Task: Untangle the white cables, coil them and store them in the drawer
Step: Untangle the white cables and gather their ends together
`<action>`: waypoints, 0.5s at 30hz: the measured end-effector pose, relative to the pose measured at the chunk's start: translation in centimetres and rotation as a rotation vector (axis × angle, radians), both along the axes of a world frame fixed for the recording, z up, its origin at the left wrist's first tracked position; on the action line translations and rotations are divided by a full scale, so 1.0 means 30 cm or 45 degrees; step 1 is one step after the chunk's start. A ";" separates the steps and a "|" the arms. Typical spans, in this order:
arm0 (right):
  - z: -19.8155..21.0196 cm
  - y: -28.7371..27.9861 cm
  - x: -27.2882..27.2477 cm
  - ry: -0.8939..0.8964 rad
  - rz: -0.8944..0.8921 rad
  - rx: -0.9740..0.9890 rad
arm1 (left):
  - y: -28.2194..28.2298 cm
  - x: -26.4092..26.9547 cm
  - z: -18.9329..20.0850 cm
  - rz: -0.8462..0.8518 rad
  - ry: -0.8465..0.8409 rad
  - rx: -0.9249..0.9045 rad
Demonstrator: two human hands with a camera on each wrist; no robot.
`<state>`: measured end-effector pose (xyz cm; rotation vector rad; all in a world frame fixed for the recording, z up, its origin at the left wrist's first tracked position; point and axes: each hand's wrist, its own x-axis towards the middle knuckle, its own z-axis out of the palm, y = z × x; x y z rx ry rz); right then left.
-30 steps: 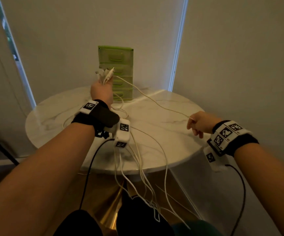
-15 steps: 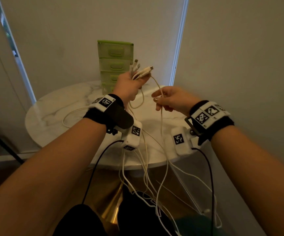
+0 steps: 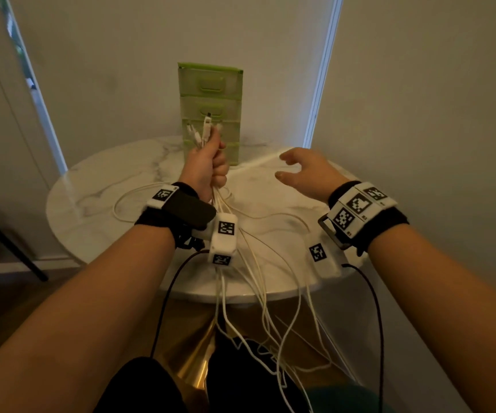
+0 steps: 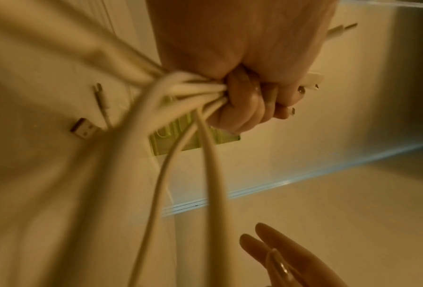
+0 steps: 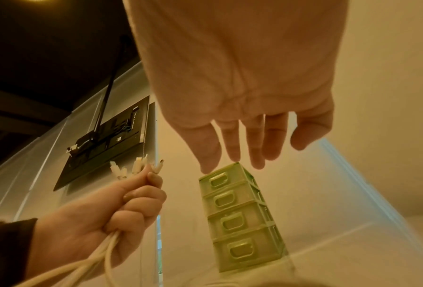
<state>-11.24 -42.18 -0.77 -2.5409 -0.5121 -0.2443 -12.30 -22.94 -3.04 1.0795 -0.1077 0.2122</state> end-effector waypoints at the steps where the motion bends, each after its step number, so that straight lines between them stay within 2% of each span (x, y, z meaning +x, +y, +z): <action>1: -0.008 0.025 0.003 0.031 0.031 0.030 | 0.009 0.005 -0.011 -0.005 0.012 -0.049; 3: -0.023 0.080 0.009 0.103 0.072 0.028 | 0.029 0.017 -0.038 -0.023 0.062 -0.153; 5: -0.041 0.131 0.008 0.248 0.145 -0.092 | 0.054 0.029 -0.072 -0.057 0.112 -0.294; 8: -0.084 0.184 -0.001 0.922 0.414 -0.004 | 0.107 0.044 -0.123 -0.012 0.150 -0.499; 9: -0.093 0.199 0.002 1.087 0.483 0.065 | 0.127 0.049 -0.133 0.025 0.159 -0.560; 10: -0.100 0.212 0.013 1.139 0.500 0.129 | 0.147 0.054 -0.141 0.065 0.171 -0.609; 11: -0.101 0.229 0.027 1.100 0.469 0.194 | 0.163 0.060 -0.146 0.108 0.191 -0.639; 15: -0.103 0.282 0.132 0.651 0.248 0.286 | 0.201 0.073 -0.156 0.209 0.302 -0.605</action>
